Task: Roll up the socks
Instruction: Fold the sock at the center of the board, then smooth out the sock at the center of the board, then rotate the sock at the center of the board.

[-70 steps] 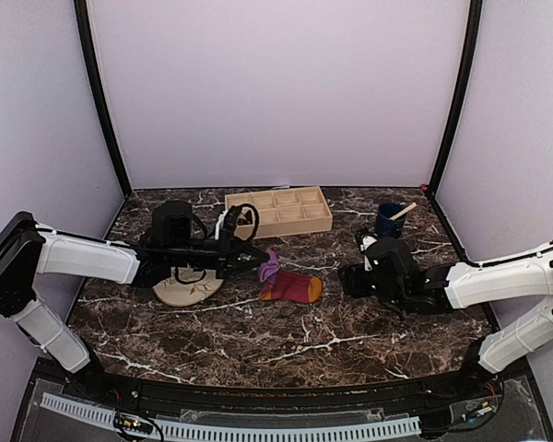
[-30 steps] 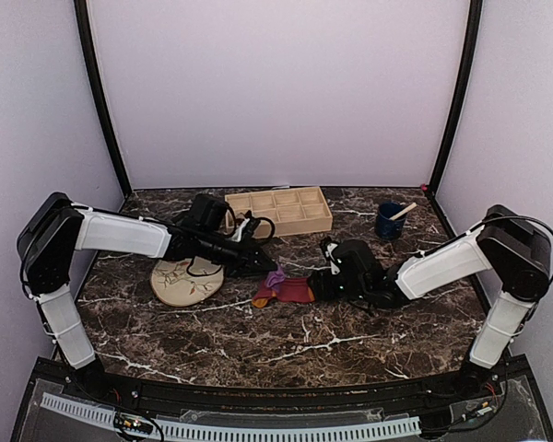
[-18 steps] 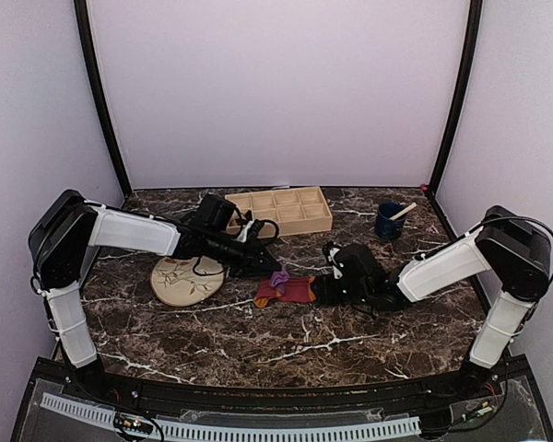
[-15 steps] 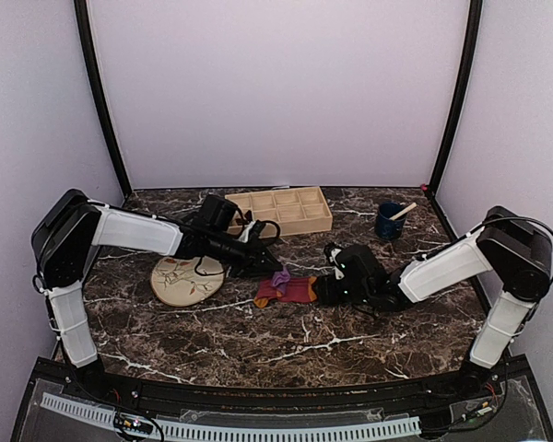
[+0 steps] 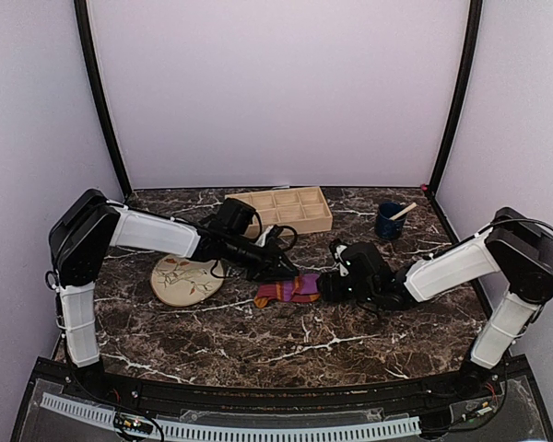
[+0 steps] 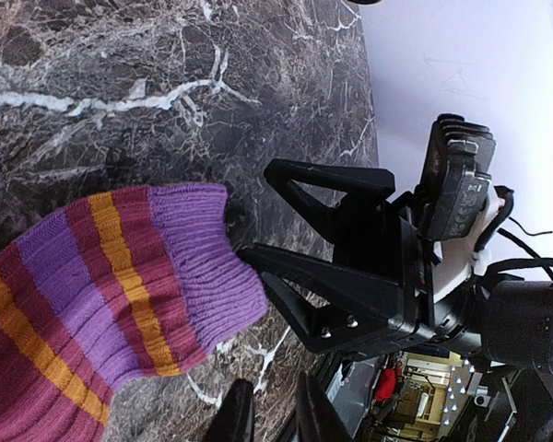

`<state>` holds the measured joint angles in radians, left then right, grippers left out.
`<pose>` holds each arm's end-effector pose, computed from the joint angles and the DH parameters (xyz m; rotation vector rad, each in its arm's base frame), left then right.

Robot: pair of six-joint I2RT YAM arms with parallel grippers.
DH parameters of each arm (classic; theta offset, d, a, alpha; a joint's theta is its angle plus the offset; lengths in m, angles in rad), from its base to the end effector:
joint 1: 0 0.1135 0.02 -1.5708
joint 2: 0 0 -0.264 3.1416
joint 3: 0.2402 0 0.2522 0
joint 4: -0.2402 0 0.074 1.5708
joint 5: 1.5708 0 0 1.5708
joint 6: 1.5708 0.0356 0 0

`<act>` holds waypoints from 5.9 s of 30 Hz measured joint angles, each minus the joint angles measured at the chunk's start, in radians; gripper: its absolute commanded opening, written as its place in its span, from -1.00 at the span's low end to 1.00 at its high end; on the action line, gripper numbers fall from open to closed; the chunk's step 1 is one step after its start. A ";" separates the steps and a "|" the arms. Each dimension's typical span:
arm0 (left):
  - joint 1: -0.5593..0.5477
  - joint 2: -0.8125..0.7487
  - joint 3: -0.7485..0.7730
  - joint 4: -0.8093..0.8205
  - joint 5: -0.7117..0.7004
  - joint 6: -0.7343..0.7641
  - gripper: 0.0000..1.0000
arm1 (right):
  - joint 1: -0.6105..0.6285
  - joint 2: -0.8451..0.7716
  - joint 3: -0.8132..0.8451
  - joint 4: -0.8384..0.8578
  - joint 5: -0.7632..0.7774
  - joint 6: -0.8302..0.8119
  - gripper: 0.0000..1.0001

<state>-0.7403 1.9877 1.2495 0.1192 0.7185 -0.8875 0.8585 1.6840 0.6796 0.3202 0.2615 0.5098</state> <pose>0.3021 -0.3077 0.1759 0.2997 2.5367 -1.5864 0.2134 0.2331 0.1328 -0.2532 2.2517 0.4482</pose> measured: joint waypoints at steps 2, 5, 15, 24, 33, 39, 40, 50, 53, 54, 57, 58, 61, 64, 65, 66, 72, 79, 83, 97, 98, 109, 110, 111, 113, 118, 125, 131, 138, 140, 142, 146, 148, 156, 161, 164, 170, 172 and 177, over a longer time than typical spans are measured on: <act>-0.005 0.010 0.005 0.003 0.001 -0.005 -0.64 | -0.002 -0.004 0.000 0.000 0.001 0.000 0.29; -0.007 0.027 0.008 0.010 0.002 -0.010 -0.62 | -0.004 -0.008 0.000 -0.003 0.004 0.000 0.29; -0.009 0.032 0.015 -0.045 -0.030 0.051 -0.60 | -0.004 -0.102 -0.017 -0.077 0.068 -0.003 0.29; 0.001 0.005 -0.048 -0.093 -0.134 0.127 -0.60 | -0.004 -0.110 -0.003 -0.069 0.046 0.000 0.28; 0.032 -0.035 -0.144 -0.087 -0.203 0.167 -0.60 | 0.021 0.035 0.088 -0.020 0.006 0.027 0.28; 0.034 -0.036 -0.167 -0.072 -0.211 0.183 -0.60 | 0.053 0.101 0.202 0.002 0.005 0.043 0.28; 0.034 -0.036 -0.175 -0.065 -0.211 0.185 -0.60 | 0.058 0.113 0.217 0.005 0.006 0.048 0.28; 0.035 -0.051 -0.222 -0.015 -0.204 0.195 -0.60 | 0.082 0.265 0.275 0.059 0.002 0.126 0.27; 0.035 -0.058 -0.232 -0.016 -0.203 0.195 -0.59 | 0.089 0.304 0.280 0.098 0.009 0.147 0.27; 0.035 -0.061 -0.235 -0.015 -0.203 0.195 -0.60 | 0.091 0.312 0.285 0.110 0.013 0.157 0.27; 0.035 -0.072 -0.249 -0.016 -0.203 0.192 -0.60 | 0.103 0.331 0.294 0.135 0.035 0.175 0.27; 0.035 -0.075 -0.253 -0.016 -0.203 0.191 -0.60 | 0.107 0.334 0.294 0.142 0.046 0.182 0.27; 0.034 -0.079 -0.259 -0.015 -0.201 0.183 -0.59 | 0.119 0.336 0.290 0.146 0.076 0.198 0.27; 0.033 -0.079 -0.262 -0.015 -0.198 0.176 -0.59 | 0.129 0.336 0.283 0.146 0.113 0.206 0.27; 0.032 -0.079 -0.262 -0.015 -0.197 0.176 -0.59 | 0.133 0.336 0.281 0.144 0.131 0.206 0.27; 0.031 -0.079 -0.262 -0.015 -0.196 0.176 -0.59 | 0.137 0.335 0.280 0.142 0.146 0.206 0.27; 0.029 -0.079 -0.264 -0.018 -0.183 0.177 -0.59 | 0.160 0.330 0.275 0.093 0.240 0.172 0.27; 0.028 -0.079 -0.264 -0.023 -0.164 0.177 -0.59 | 0.198 0.328 0.271 0.023 0.365 0.074 0.28; 0.027 -0.079 -0.267 -0.023 -0.151 0.176 -0.58 | 0.226 0.329 0.266 0.006 0.457 0.025 0.28; 0.023 -0.071 -0.267 -0.024 -0.106 0.176 -0.59 | 0.293 0.367 0.178 0.151 0.742 -0.052 0.29; 0.023 -0.070 -0.267 -0.024 -0.104 0.176 -0.58 | 0.294 0.367 0.167 0.167 0.755 -0.056 0.30; 0.019 -0.068 -0.267 -0.024 -0.094 0.173 -0.58 | 0.294 0.366 0.105 0.266 0.840 -0.079 0.30; 0.019 -0.068 -0.268 -0.024 -0.094 0.173 -0.58 | 0.294 0.365 0.100 0.269 0.841 -0.079 0.30; 0.018 -0.068 -0.269 -0.024 -0.094 0.173 -0.59 | 0.294 0.363 0.095 0.274 0.843 -0.078 0.30; 0.018 -0.068 -0.270 -0.024 -0.093 0.173 -0.58 | 0.294 0.356 0.080 0.279 0.848 -0.075 0.31; 0.018 -0.068 -0.274 -0.021 -0.091 0.173 -0.58 | 0.294 0.346 0.057 0.291 0.859 -0.066 0.30; 0.018 -0.068 -0.276 -0.016 -0.091 0.170 -0.58 | 0.292 0.331 0.042 0.290 0.861 -0.079 0.30; 0.018 -0.069 -0.280 -0.011 -0.091 0.169 -0.58 | 0.278 0.310 0.030 0.277 0.856 -0.095 0.30; 0.018 -0.069 -0.283 -0.005 -0.091 0.165 -0.58 | 0.255 0.280 0.023 0.241 0.835 -0.136 0.30; 0.018 -0.070 -0.283 -0.004 -0.091 0.164 -0.58 | 0.251 0.269 0.023 0.227 0.835 -0.149 0.30; 0.018 -0.071 -0.285 -0.004 -0.091 0.162 -0.58 | 0.246 0.257 0.023 0.213 0.835 -0.161 0.30; 0.018 -0.075 -0.291 -0.002 -0.091 0.158 -0.58 | 0.232 0.235 0.023 0.182 0.837 -0.181 0.30; 0.018 -0.076 -0.293 0.001 -0.091 0.154 -0.58 | 0.230 0.221 0.023 0.171 0.837 -0.191 0.30; 0.018 -0.090 -0.310 0.005 -0.094 0.142 -0.58 | 0.233 0.142 0.055 0.068 0.830 -0.190 0.30; 0.018 -0.115 -0.333 0.003 -0.100 0.129 -0.49 | 0.262 0.084 0.117 -0.055 0.799 -0.129 0.30; 0.018 -0.134 -0.349 0.004 -0.103 0.114 -0.45 | 0.296 0.066 0.164 -0.140 0.756 -0.070 0.30; 0.018 -0.174 -0.396 0.053 -0.093 0.059 -0.37 | 0.371 0.062 0.222 -0.288 0.665 0.066 0.31; 0.018 -0.195 -0.411 0.076 -0.088 0.040 -0.35 | 0.388 0.062 0.225 -0.324 0.633 0.112 0.30; 0.018 -0.272 -0.414 0.100 -0.092 0.035 -0.31 | 0.409 0.062 0.225 -0.389 0.552 0.216 0.31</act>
<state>-0.7219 1.7161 0.8356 0.2195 0.6266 -0.8520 1.2675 1.7462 0.9043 -0.0685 0.8139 0.7254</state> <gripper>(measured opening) 0.334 0.653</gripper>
